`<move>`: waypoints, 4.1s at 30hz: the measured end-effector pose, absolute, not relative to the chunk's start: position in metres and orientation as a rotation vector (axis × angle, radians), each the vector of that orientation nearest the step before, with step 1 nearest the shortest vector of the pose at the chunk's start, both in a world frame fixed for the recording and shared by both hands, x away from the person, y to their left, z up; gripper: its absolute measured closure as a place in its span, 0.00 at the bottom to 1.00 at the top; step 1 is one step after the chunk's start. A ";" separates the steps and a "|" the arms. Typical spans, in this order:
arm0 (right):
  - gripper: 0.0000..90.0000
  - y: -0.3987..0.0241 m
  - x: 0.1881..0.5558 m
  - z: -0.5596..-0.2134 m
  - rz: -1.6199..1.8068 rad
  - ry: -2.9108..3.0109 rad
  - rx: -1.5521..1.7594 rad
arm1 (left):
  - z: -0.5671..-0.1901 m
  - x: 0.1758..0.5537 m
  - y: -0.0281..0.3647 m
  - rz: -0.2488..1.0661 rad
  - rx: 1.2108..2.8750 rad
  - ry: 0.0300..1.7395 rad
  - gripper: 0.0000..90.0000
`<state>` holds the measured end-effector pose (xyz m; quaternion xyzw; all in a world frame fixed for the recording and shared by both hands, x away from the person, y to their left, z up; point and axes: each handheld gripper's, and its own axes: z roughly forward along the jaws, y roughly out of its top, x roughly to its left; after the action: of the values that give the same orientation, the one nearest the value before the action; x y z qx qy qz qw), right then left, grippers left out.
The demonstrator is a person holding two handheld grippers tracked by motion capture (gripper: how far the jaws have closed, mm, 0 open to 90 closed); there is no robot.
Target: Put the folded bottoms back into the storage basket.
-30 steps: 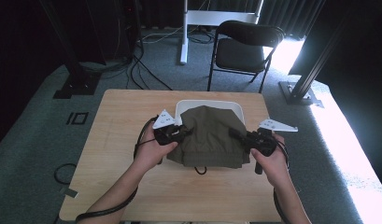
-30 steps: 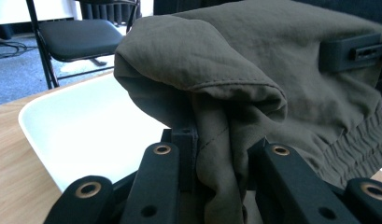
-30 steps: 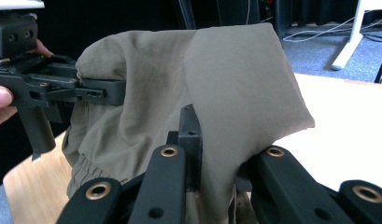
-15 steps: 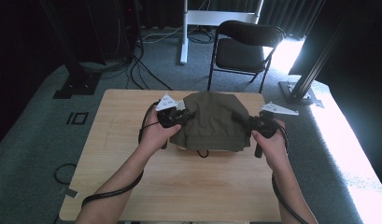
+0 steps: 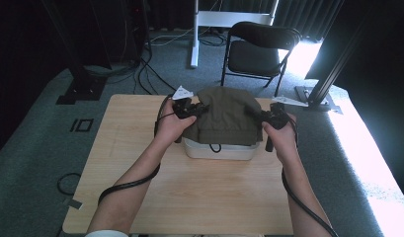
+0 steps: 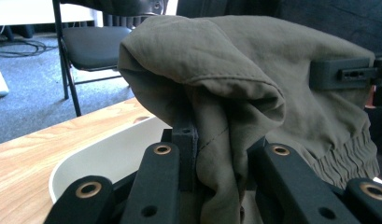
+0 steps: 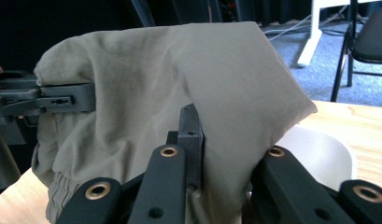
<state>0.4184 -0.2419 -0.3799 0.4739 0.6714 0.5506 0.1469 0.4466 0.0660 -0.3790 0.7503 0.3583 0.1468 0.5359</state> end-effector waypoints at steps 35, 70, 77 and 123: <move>0.87 -0.226 0.480 -0.475 1.199 2.074 1.608 | -0.474 0.495 0.044 0.325 2.016 1.089 0.86; 0.35 -0.221 0.478 -0.461 1.203 2.041 1.582 | -0.464 0.492 0.036 0.429 2.062 1.038 0.38; 0.22 -0.221 0.471 -0.451 1.259 2.032 1.464 | -0.450 0.481 0.035 0.468 1.958 1.038 0.20; 0.15 -0.234 0.392 -0.448 1.232 2.072 1.244 | -0.440 0.388 0.059 0.540 1.909 0.783 0.20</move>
<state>0.3924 -0.2340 -0.4476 0.4480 0.7464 0.4439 0.2127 0.3877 0.0591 -0.4400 0.7837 0.3215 0.2215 0.4831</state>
